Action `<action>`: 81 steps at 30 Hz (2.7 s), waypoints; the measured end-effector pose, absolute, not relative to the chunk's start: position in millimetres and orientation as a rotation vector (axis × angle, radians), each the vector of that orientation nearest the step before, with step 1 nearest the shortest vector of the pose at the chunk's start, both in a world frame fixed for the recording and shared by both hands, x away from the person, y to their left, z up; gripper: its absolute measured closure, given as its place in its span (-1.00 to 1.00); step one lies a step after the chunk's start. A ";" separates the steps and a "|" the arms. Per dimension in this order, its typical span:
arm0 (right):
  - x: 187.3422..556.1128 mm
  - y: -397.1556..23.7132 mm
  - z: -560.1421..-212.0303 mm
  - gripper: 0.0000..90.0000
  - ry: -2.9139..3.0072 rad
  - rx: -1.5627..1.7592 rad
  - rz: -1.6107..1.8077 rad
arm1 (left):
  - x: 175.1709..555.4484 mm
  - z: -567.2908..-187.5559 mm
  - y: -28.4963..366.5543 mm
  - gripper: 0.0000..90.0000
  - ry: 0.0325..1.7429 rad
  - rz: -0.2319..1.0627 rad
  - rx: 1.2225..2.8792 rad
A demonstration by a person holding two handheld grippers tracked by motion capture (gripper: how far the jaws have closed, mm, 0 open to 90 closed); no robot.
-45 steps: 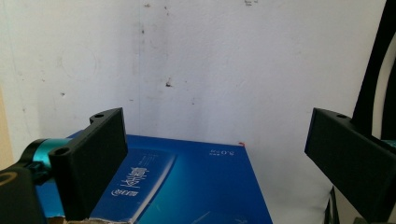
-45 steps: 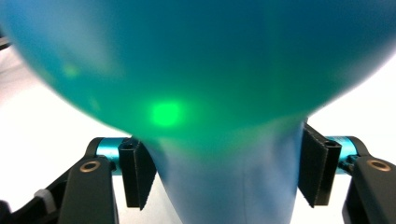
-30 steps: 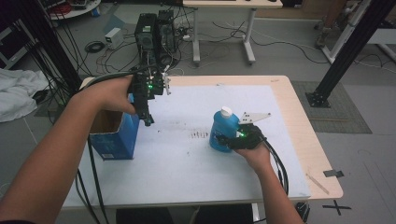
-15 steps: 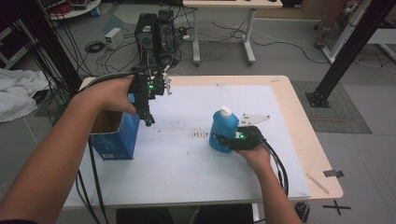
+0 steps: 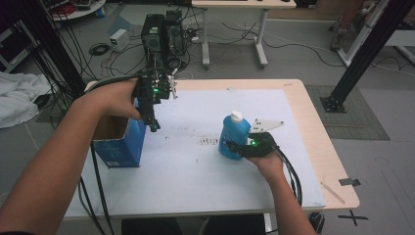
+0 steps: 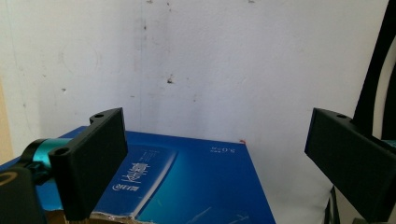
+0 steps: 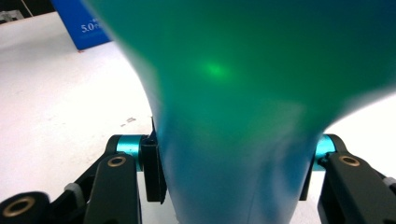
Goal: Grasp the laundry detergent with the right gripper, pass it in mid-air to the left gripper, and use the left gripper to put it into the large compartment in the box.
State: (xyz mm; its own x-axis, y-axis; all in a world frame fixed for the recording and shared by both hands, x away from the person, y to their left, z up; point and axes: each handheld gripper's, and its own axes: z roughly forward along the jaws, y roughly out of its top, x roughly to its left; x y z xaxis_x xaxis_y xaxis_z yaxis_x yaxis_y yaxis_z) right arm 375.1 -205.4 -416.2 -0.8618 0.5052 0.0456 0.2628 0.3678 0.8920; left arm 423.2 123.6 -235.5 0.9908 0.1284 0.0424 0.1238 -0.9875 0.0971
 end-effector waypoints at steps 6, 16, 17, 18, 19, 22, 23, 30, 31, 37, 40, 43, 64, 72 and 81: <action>366.6 -203.2 -406.4 0.00 2.418 0.628 1.513 | 422.2 -236.8 119.0 -0.87 0.170 0.070 3.045; 352.4 -178.9 -388.2 0.00 2.472 0.465 1.538 | 415.4 -235.4 111.9 -0.87 0.131 0.076 3.046; 351.4 -175.9 -386.9 0.00 2.479 0.448 1.537 | 414.4 -235.1 111.5 -0.87 0.130 0.075 3.046; 350.7 -172.8 -385.8 0.00 2.482 0.432 1.537 | 413.3 -234.5 111.2 -0.87 0.127 0.075 3.046; 349.8 -169.9 -385.0 0.00 2.490 0.421 1.536 | 412.3 -234.0 110.9 -0.87 0.123 0.078 3.045; 349.3 -162.7 -384.2 0.00 2.510 0.394 1.535 | 408.1 -232.3 109.9 -0.87 0.111 0.077 3.041; 349.2 -160.3 -384.5 0.00 2.520 0.387 1.532 | 407.3 -232.0 109.5 -0.87 0.102 0.076 3.042; 347.7 -148.4 -386.6 0.00 2.556 0.351 1.517 | 398.1 -232.0 104.8 -0.87 0.051 0.059 3.037; 347.1 -146.6 -386.9 0.00 2.559 0.353 1.516 | 396.9 -232.2 103.9 -0.87 0.046 0.056 3.037; 346.0 -138.7 -388.5 0.01 2.581 0.331 1.511 | 389.0 -233.1 95.0 -0.87 -0.011 0.035 3.022; 345.5 -134.7 -388.6 0.01 2.589 0.317 1.512 | 384.3 -232.3 88.1 -0.87 -0.048 0.024 3.014; 345.4 -130.5 -389.0 0.01 2.592 0.303 1.520 | 380.1 -232.0 81.6 -0.87 -0.083 0.016 3.008; 343.3 -114.0 -389.5 0.01 2.625 0.268 1.531 | 362.1 -240.3 37.9 -0.87 -0.225 0.031 2.998; 343.0 -111.0 -389.9 0.01 2.636 0.260 1.536 | 358.9 -243.6 24.8 -0.87 -0.251 0.047 3.010; 341.9 -111.7 -388.2 0.01 2.629 0.258 1.546 | 357.1 -249.9 15.8 -0.87 -0.263 0.056 3.028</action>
